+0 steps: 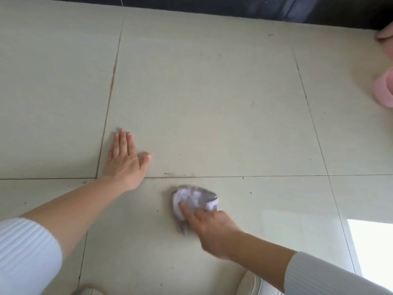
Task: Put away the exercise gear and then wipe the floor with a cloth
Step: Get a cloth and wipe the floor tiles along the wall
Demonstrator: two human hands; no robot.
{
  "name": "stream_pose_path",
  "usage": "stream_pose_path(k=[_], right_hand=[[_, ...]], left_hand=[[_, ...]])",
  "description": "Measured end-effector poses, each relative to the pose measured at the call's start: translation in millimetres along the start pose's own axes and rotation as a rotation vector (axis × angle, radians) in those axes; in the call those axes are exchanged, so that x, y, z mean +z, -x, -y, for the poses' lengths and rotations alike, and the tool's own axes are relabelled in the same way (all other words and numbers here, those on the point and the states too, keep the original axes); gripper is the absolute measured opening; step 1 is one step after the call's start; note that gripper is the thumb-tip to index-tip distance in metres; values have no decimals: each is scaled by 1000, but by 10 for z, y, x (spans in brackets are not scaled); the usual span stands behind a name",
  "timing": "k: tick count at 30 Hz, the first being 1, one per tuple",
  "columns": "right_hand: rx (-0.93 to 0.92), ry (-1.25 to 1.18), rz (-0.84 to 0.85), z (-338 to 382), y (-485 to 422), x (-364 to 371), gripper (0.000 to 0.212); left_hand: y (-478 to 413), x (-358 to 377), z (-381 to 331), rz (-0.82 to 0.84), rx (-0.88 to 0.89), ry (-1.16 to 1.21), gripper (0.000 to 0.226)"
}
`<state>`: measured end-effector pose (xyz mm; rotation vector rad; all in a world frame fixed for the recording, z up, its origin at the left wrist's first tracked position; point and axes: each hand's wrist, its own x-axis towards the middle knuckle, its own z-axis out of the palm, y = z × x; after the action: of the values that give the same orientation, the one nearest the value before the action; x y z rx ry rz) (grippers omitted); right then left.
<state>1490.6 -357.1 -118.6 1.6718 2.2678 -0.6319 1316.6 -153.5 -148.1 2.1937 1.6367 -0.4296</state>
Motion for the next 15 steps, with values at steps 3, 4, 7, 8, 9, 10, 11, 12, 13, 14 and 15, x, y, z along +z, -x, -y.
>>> stream_pose_path(k=[3, 4, 7, 8, 9, 10, 11, 12, 13, 14, 15], right_hand=[[-297, -60, 171, 44, -28, -91, 79], [-330, -63, 160, -32, -44, -128, 76], [-233, 18, 1, -481, -106, -113, 81], [-108, 54, -87, -645, -130, -141, 83], [49, 52, -147, -811, -178, -223, 83], [217, 21, -187, -973, -258, -331, 79], [389, -43, -167, -1104, -351, -449, 76], [523, -106, -169, -1204, -456, -533, 73], [622, -160, -189, -1256, -574, -592, 72], [692, -198, -207, -1268, -690, -623, 71], [719, -224, -225, -1215, -790, -635, 69]], left_hand=[[7, -14, 58, 14, 24, 3, 76], [24, -15, 86, 15, 39, 5, 75], [120, 6, 178, 11, 75, 9, 71], [156, 24, 206, 5, 83, 7, 70], [189, 39, 231, -4, 91, 2, 69], [211, 58, 256, -18, 101, -1, 68], [229, 66, 279, -30, 111, -4, 69], [238, 77, 309, -39, 117, -9, 69], [245, 81, 341, -41, 121, -20, 69], [255, 83, 375, -43, 118, -29, 68], [266, 81, 404, -44, 111, -33, 67]])
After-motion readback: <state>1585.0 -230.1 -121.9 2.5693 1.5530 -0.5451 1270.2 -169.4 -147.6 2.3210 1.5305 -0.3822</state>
